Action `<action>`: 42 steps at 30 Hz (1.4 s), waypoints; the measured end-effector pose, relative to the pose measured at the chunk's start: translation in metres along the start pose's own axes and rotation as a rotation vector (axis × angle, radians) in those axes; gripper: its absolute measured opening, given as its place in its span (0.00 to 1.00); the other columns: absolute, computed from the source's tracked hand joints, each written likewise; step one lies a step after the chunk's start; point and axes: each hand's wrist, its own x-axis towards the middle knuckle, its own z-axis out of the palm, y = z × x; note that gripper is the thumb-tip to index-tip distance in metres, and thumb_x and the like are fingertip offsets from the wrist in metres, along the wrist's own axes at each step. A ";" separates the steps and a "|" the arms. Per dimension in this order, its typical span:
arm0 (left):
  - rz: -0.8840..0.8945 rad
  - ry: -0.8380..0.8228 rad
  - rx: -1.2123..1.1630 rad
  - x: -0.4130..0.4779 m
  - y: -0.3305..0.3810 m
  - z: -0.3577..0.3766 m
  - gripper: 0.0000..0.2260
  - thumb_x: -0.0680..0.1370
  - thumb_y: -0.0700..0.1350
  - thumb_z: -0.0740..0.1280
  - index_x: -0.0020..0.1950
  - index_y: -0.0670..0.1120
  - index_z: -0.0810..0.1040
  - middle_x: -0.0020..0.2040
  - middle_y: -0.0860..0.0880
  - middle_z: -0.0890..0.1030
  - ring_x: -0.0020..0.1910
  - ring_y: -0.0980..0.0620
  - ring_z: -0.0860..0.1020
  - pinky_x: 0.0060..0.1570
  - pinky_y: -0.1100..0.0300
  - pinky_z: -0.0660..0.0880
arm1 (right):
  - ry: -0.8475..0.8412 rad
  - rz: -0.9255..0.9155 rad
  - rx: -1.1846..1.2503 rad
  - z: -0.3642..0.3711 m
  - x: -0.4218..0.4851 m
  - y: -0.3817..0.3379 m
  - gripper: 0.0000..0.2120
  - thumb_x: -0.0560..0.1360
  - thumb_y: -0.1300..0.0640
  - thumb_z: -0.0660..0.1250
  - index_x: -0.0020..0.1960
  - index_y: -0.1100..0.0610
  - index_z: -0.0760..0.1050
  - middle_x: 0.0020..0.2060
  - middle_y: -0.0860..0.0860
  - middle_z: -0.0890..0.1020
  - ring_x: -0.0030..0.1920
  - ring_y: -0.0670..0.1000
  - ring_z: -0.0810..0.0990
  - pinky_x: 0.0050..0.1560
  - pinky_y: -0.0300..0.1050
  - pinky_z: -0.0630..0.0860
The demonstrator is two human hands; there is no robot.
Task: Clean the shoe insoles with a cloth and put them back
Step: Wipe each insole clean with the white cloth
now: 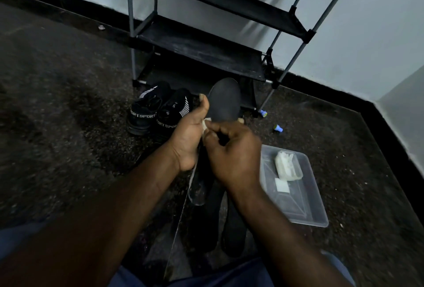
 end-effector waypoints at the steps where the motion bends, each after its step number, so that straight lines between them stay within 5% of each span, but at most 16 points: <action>1: -0.001 -0.001 -0.009 -0.001 0.001 0.001 0.35 0.82 0.68 0.52 0.71 0.42 0.78 0.66 0.37 0.81 0.69 0.40 0.78 0.67 0.50 0.77 | -0.007 -0.024 -0.015 0.001 -0.006 -0.001 0.11 0.72 0.53 0.70 0.51 0.50 0.88 0.46 0.46 0.88 0.48 0.49 0.84 0.55 0.51 0.80; 14: -0.018 0.038 -0.103 -0.001 -0.001 0.006 0.34 0.82 0.68 0.53 0.70 0.41 0.77 0.66 0.35 0.80 0.58 0.41 0.83 0.59 0.48 0.81 | -0.020 -0.051 -0.173 0.001 -0.017 0.007 0.13 0.74 0.47 0.64 0.48 0.48 0.87 0.44 0.48 0.86 0.47 0.55 0.82 0.50 0.55 0.78; 19: -0.001 0.043 -0.039 0.001 -0.002 0.003 0.34 0.82 0.69 0.52 0.73 0.44 0.76 0.65 0.39 0.82 0.65 0.44 0.81 0.63 0.52 0.80 | -0.002 0.018 -0.159 0.008 0.004 0.012 0.15 0.74 0.46 0.64 0.50 0.49 0.87 0.46 0.49 0.87 0.50 0.56 0.83 0.54 0.56 0.78; 35: 0.008 0.046 -0.029 -0.002 0.001 0.003 0.34 0.83 0.68 0.50 0.70 0.42 0.78 0.62 0.38 0.83 0.59 0.44 0.84 0.56 0.54 0.83 | -0.008 -0.062 -0.193 0.004 0.003 0.009 0.10 0.74 0.48 0.67 0.48 0.47 0.87 0.42 0.48 0.86 0.47 0.55 0.83 0.51 0.57 0.78; 42: -0.031 0.012 -0.035 0.003 -0.004 0.001 0.37 0.81 0.71 0.52 0.73 0.43 0.77 0.67 0.39 0.80 0.67 0.42 0.79 0.69 0.47 0.74 | -0.008 -0.030 -0.218 0.004 0.039 0.010 0.10 0.73 0.48 0.68 0.47 0.48 0.87 0.42 0.48 0.86 0.45 0.55 0.84 0.49 0.56 0.80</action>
